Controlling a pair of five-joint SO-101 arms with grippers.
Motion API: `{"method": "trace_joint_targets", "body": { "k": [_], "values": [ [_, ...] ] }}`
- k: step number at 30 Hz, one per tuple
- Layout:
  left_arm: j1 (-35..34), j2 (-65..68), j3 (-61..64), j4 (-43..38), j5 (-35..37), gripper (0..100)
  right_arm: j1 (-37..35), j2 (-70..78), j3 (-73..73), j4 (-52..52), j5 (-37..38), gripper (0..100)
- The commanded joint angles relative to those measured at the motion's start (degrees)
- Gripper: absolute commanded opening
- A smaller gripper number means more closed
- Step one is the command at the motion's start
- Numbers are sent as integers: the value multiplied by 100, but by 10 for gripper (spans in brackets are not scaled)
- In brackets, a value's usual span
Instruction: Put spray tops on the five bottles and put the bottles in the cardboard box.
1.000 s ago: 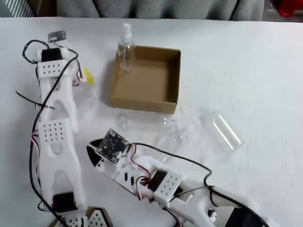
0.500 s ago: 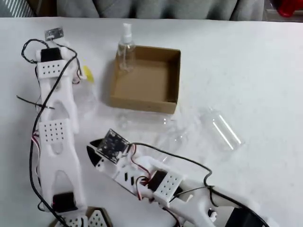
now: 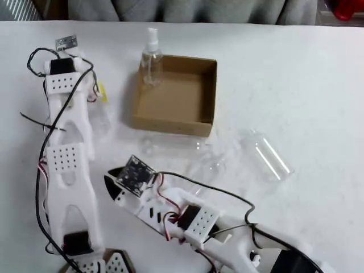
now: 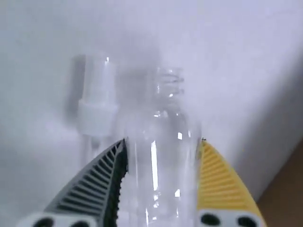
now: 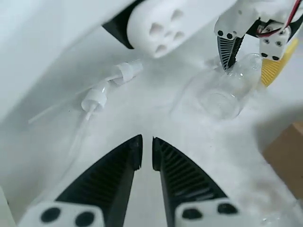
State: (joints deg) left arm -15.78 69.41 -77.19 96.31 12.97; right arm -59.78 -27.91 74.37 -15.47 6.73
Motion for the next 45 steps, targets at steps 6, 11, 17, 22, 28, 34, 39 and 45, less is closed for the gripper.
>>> {"method": "trace_joint_targets", "body": {
  "k": [6,11,17,22,28,34,39,45],
  "values": [
    [4,-330,-536,255,0,55,-22,-22,-325,4,70,15],
    [40,-752,-1415,642,0,54,-22,-48,-325,4,70,15],
    [22,-2000,-466,642,-185,54,-22,-66,-325,-4,70,15],
    [48,-3530,1064,633,-202,56,-22,-66,-325,-4,70,15],
    [-374,-5226,2523,624,-589,57,-22,-57,-325,-4,62,15],
    [-1464,-6369,3358,598,-1037,57,-48,-31,-334,-4,9,15],
    [-2563,-6651,3481,598,-1618,57,-136,-31,-334,-13,9,15],
    [-3679,-6651,3508,343,-2040,57,-136,-13,-422,-13,-229,15]
  ]
}}
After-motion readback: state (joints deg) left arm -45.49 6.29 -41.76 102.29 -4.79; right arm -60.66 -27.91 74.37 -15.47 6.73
